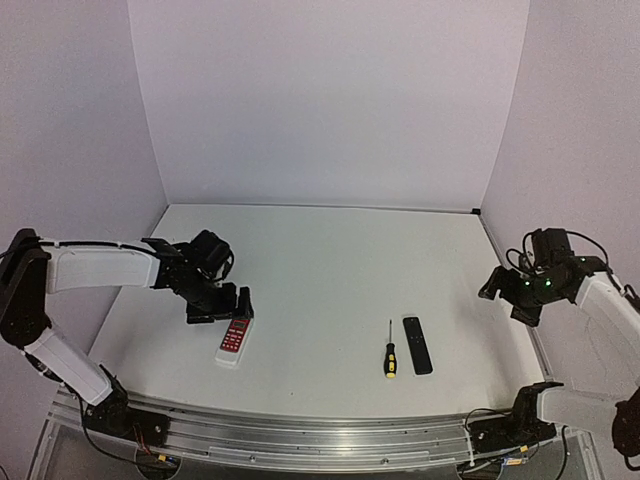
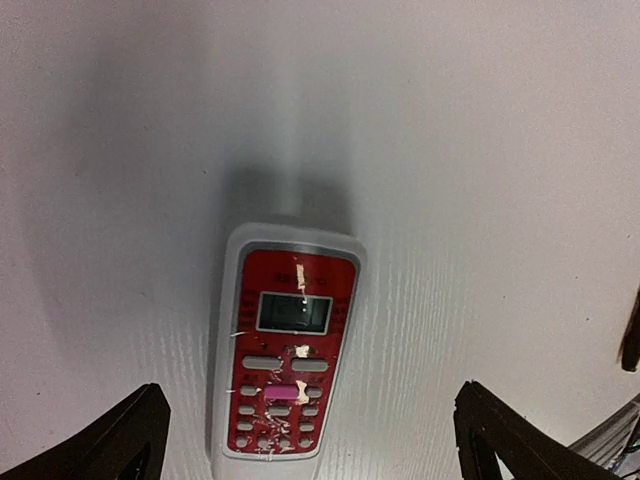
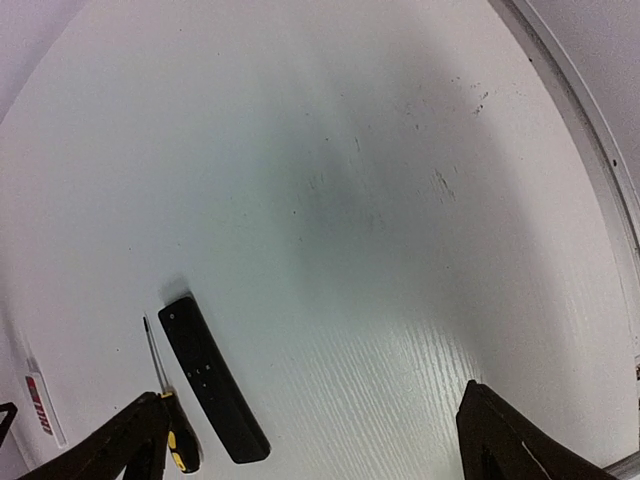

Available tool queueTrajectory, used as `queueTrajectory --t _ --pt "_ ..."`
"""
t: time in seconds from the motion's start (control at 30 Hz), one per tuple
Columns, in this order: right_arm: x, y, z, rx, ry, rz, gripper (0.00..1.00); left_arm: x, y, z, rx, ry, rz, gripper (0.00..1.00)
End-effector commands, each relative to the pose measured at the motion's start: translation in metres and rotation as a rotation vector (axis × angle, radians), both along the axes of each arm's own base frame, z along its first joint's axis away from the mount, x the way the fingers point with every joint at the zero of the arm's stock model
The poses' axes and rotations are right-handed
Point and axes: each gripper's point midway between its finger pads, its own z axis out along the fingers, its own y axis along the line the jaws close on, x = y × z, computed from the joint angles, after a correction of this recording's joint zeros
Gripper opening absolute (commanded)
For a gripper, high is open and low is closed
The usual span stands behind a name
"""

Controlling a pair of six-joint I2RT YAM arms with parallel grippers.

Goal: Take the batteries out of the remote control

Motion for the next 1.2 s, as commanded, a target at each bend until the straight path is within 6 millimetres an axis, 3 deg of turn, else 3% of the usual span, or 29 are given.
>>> queueTrajectory --t 0.0,0.13,0.3,0.43,0.63,0.73,0.83,0.9,1.0,1.17 --pt "-0.015 0.0 -0.006 0.012 -0.004 -0.011 0.96 0.0 -0.007 -0.019 0.136 0.02 -0.025 1.0" --pt "-0.021 0.0 -0.006 0.008 -0.022 -0.002 0.96 0.0 -0.011 -0.041 0.18 0.068 -0.036 0.99" --pt "-0.025 0.001 -0.008 0.012 -0.019 0.005 0.96 0.008 -0.01 -0.049 0.214 0.065 -0.015 0.9" --pt "-0.026 -0.001 -0.008 -0.002 -0.017 0.002 0.96 0.006 -0.009 -0.059 0.235 0.085 -0.022 0.77" --pt "-0.024 0.0 -0.003 -0.001 -0.032 0.006 0.96 0.002 -0.008 -0.073 0.243 0.117 -0.018 0.45" --pt "-0.025 0.001 0.001 0.005 -0.053 0.009 0.96 0.008 -0.015 -0.069 0.215 0.097 -0.016 0.33" --pt "-0.027 0.006 0.007 0.03 -0.085 0.023 0.97 0.021 -0.025 -0.051 0.167 0.037 -0.008 0.21" --pt "-0.027 0.016 0.015 0.08 -0.11 0.061 0.98 0.031 -0.04 -0.029 0.082 -0.022 -0.012 0.12" --pt "-0.026 0.042 0.032 0.213 -0.15 0.15 0.98 0.043 -0.071 0.019 -0.111 -0.134 -0.061 0.0" --pt "-0.013 0.096 0.072 0.509 -0.283 0.3 0.98 0.049 -0.115 0.126 -0.485 -0.381 -0.175 0.0"
